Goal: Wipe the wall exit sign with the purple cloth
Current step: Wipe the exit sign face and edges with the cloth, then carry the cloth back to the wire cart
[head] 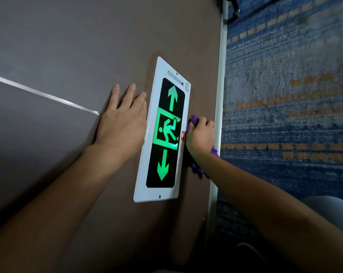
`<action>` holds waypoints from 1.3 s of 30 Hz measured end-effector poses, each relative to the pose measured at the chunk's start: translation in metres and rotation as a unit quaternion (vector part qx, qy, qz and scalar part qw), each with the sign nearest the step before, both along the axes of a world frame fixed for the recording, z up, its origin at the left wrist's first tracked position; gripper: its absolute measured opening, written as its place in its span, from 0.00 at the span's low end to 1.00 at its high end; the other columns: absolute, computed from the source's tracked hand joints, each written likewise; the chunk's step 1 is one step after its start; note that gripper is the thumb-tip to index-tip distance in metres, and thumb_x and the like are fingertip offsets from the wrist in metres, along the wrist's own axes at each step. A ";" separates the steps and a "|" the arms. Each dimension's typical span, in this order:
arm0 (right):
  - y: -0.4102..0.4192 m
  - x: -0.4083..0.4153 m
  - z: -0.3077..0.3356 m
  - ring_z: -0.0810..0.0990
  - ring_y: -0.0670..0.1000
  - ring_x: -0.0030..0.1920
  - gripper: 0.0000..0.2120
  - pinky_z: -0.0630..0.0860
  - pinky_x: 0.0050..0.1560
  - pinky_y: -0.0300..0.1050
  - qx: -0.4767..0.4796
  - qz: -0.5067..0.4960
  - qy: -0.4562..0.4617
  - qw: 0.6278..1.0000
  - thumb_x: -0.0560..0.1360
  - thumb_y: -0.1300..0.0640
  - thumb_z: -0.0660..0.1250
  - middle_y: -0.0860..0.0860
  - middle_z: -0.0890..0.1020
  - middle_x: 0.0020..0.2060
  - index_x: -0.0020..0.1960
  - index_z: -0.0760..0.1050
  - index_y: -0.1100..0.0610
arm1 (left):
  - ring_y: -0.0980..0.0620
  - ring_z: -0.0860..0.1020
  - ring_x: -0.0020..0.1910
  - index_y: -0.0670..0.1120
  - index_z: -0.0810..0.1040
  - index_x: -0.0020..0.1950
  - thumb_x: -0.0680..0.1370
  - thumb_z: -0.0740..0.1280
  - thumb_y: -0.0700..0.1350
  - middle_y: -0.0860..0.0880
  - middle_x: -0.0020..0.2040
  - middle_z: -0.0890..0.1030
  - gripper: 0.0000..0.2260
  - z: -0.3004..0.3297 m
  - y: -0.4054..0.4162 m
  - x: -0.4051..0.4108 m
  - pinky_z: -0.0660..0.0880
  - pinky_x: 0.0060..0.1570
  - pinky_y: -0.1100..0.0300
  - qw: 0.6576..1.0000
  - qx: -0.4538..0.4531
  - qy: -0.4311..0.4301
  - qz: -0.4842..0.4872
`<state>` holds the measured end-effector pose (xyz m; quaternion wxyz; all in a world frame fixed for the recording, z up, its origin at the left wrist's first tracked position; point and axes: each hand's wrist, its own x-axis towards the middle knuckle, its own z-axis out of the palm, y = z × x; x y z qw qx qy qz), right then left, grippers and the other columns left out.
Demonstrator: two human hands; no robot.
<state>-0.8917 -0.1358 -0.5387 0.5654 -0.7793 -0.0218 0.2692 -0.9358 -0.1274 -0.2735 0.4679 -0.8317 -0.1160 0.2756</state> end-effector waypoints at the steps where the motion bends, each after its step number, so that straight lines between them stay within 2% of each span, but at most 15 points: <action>1: -0.009 -0.003 -0.007 0.75 0.59 0.62 0.17 0.77 0.61 0.59 0.000 0.008 0.011 1.000 0.85 0.47 0.58 0.57 0.73 0.63 0.67 0.71 0.57 | 0.40 0.49 0.84 0.42 0.61 0.82 0.81 0.56 0.47 0.44 0.84 0.58 0.29 -0.002 -0.001 -0.003 0.42 0.80 0.37 1.000 -0.013 -0.017 0.005; 5: -0.042 -0.003 -0.003 0.77 0.49 0.53 0.16 0.78 0.56 0.48 0.050 -0.019 -0.031 0.998 0.84 0.47 0.61 0.50 0.74 0.60 0.68 0.72 0.53 | 0.42 0.52 0.84 0.43 0.65 0.80 0.83 0.56 0.48 0.45 0.84 0.59 0.25 -0.020 -0.015 -0.012 0.46 0.82 0.44 0.988 -0.098 -0.111 0.046; 9: -0.070 0.016 0.036 0.76 0.44 0.54 0.16 0.72 0.54 0.38 0.150 -0.018 -0.111 0.982 0.81 0.47 0.65 0.46 0.74 0.58 0.67 0.72 0.49 | 0.44 0.54 0.83 0.41 0.66 0.79 0.84 0.56 0.44 0.45 0.84 0.58 0.23 -0.034 -0.036 -0.011 0.52 0.81 0.50 0.940 -0.220 -0.250 0.069; 11: -0.085 0.025 0.060 0.76 0.44 0.54 0.17 0.69 0.52 0.32 0.183 -0.033 -0.138 0.973 0.79 0.48 0.70 0.46 0.76 0.57 0.65 0.73 0.49 | 0.46 0.62 0.80 0.43 0.72 0.76 0.85 0.56 0.44 0.47 0.81 0.65 0.20 -0.032 -0.049 -0.010 0.61 0.76 0.53 0.862 -0.314 -0.384 0.103; 14: -0.111 0.029 0.094 0.80 0.46 0.54 0.20 0.73 0.54 0.31 0.240 -0.065 -0.158 0.956 0.75 0.50 0.75 0.47 0.78 0.57 0.63 0.73 0.50 | 0.48 0.79 0.66 0.47 0.80 0.68 0.85 0.59 0.47 0.50 0.67 0.81 0.15 -0.026 -0.072 -0.008 0.74 0.66 0.56 0.689 -0.461 -0.528 0.186; 17: -0.134 0.023 0.122 0.80 0.44 0.54 0.21 0.77 0.55 0.34 0.255 -0.038 -0.197 0.946 0.72 0.51 0.77 0.48 0.79 0.57 0.61 0.73 0.49 | 0.45 0.84 0.56 0.46 0.85 0.55 0.82 0.64 0.57 0.46 0.52 0.87 0.17 -0.018 -0.087 -0.006 0.79 0.62 0.47 0.555 -0.576 -0.546 0.251; 20: -0.156 0.015 0.138 0.75 0.36 0.54 0.22 0.72 0.55 0.28 0.230 -0.023 -0.286 0.930 0.72 0.52 0.77 0.48 0.77 0.57 0.63 0.74 0.52 | 0.51 0.86 0.54 0.51 0.88 0.52 0.75 0.66 0.68 0.50 0.49 0.89 0.23 -0.014 -0.095 -0.004 0.78 0.63 0.51 0.464 -0.667 -0.483 0.326; 21: -0.163 0.011 0.142 0.74 0.35 0.53 0.22 0.71 0.55 0.28 0.221 -0.026 -0.310 0.924 0.73 0.52 0.76 0.48 0.76 0.57 0.63 0.74 0.52 | 0.53 0.86 0.54 0.51 0.88 0.53 0.74 0.67 0.68 0.52 0.50 0.89 0.24 -0.014 -0.097 -0.007 0.78 0.63 0.54 0.452 -0.686 -0.460 0.336; 24: -0.189 0.013 0.145 0.75 0.41 0.55 0.22 0.73 0.57 0.32 0.191 -0.031 -0.341 0.920 0.73 0.52 0.75 0.49 0.76 0.59 0.65 0.74 0.53 | 0.53 0.85 0.55 0.47 0.86 0.56 0.77 0.71 0.59 0.50 0.53 0.88 0.17 -0.024 -0.109 0.001 0.77 0.58 0.57 0.468 -0.692 -0.459 0.303; 26: -0.209 0.016 0.138 0.77 0.46 0.59 0.23 0.76 0.59 0.38 0.163 -0.019 -0.352 0.922 0.73 0.52 0.76 0.49 0.76 0.61 0.66 0.75 0.54 | 0.51 0.84 0.56 0.46 0.84 0.56 0.79 0.70 0.52 0.47 0.54 0.87 0.12 -0.038 -0.125 0.005 0.79 0.58 0.54 0.455 -0.696 -0.471 0.294; 29: -0.230 0.013 0.126 0.77 0.49 0.61 0.25 0.78 0.61 0.46 0.133 0.004 -0.357 0.925 0.72 0.53 0.78 0.51 0.76 0.62 0.66 0.76 0.55 | 0.47 0.84 0.58 0.43 0.83 0.58 0.80 0.70 0.49 0.44 0.56 0.87 0.12 -0.056 -0.141 0.003 0.78 0.64 0.47 0.427 -0.712 -0.471 0.298; 33: -0.257 0.017 0.119 0.78 0.47 0.61 0.31 0.77 0.60 0.38 0.137 0.052 -0.345 0.927 0.70 0.44 0.79 0.48 0.76 0.63 0.69 0.73 0.50 | 0.41 0.84 0.55 0.37 0.81 0.59 0.80 0.70 0.46 0.39 0.54 0.85 0.14 -0.066 -0.149 0.002 0.79 0.61 0.43 0.402 -0.722 -0.487 0.284; 35: -0.284 0.019 0.112 0.80 0.45 0.60 0.32 0.79 0.57 0.37 0.151 0.071 -0.275 0.947 0.71 0.39 0.76 0.47 0.78 0.63 0.70 0.71 0.47 | 0.42 0.83 0.48 0.35 0.78 0.61 0.79 0.70 0.44 0.39 0.50 0.83 0.16 -0.066 -0.156 0.005 0.80 0.54 0.44 0.384 -0.743 -0.457 0.303; 37: -0.307 0.018 0.100 0.83 0.41 0.57 0.31 0.81 0.51 0.37 0.168 0.048 -0.168 0.970 0.73 0.33 0.70 0.45 0.81 0.59 0.71 0.72 0.47 | 0.44 0.80 0.46 0.34 0.78 0.62 0.76 0.71 0.46 0.40 0.48 0.81 0.19 -0.057 -0.156 0.008 0.78 0.50 0.46 0.387 -0.759 -0.429 0.299; 39: -0.332 0.019 0.085 0.83 0.41 0.58 0.35 0.80 0.55 0.40 0.168 0.005 -0.063 0.984 0.72 0.29 0.64 0.44 0.83 0.58 0.71 0.75 0.50 | 0.45 0.80 0.47 0.36 0.78 0.61 0.73 0.71 0.48 0.42 0.48 0.81 0.22 -0.047 -0.160 0.009 0.76 0.50 0.50 0.384 -0.767 -0.425 0.290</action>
